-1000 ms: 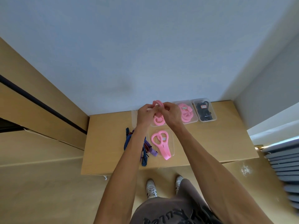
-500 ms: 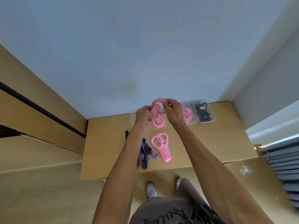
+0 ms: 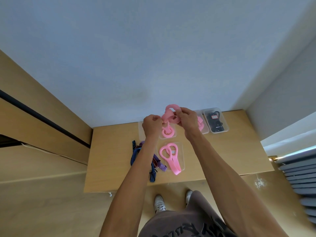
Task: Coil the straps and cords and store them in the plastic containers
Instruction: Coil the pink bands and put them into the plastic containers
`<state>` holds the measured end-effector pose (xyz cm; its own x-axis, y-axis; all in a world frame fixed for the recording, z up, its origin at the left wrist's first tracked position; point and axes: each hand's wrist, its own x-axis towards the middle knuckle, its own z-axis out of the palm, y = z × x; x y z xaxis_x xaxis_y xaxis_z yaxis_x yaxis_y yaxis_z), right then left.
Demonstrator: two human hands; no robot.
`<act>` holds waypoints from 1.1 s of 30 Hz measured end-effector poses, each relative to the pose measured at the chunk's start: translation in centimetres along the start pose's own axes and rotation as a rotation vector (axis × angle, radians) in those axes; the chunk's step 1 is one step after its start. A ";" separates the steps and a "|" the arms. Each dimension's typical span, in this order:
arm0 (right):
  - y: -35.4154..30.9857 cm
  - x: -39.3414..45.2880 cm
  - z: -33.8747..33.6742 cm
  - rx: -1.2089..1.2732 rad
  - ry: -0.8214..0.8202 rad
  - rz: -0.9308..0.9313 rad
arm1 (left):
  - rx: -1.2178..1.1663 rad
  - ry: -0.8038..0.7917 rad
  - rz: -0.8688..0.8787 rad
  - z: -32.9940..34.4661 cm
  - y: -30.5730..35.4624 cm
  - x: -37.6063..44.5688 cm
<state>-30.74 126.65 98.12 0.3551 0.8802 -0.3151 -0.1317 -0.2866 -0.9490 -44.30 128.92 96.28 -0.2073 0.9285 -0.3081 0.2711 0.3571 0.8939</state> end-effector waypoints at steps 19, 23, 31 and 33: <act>3.2 3.4 -1.6 -0.236 -0.028 0.191 | -0.089 -0.241 -0.173 3.2 -1.2 -1.3; 7.3 3.3 -2.5 -0.205 -0.013 0.289 | -0.005 -0.196 -0.192 4.3 -4.6 -1.5; 9.8 7.0 -0.4 -0.267 0.047 0.242 | 0.052 -0.086 -0.099 6.4 -8.4 2.3; 10.1 9.2 1.0 -0.309 0.071 0.218 | 0.110 -0.068 -0.025 7.1 -8.5 5.0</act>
<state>-29.74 132.26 85.65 0.4142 0.7605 -0.5001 0.0705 -0.5746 -0.8154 -40.94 131.25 84.80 -0.1518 0.9226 -0.3547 0.3687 0.3858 0.8457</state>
